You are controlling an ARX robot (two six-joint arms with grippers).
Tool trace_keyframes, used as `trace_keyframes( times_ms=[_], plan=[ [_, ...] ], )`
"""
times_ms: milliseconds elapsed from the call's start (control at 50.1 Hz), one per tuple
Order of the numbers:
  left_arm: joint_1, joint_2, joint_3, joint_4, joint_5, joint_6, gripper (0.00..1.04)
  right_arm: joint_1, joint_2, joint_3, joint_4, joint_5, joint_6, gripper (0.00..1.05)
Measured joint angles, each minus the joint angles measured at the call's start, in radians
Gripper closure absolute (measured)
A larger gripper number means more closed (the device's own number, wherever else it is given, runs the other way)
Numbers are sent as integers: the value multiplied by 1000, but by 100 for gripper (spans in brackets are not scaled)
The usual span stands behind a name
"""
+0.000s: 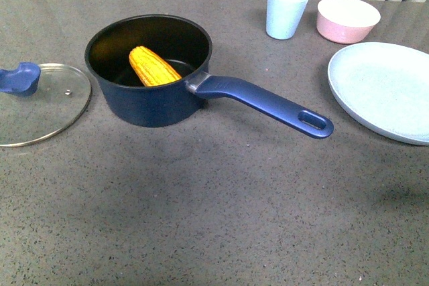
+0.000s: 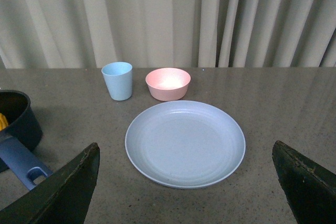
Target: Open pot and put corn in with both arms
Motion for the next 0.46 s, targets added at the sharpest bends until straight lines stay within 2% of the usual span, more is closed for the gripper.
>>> trace_keyframes(
  times_ms=[459],
  plan=[
    [0,0,0,0,0,0,9,0,0,0,0,0,0,9]
  ],
)
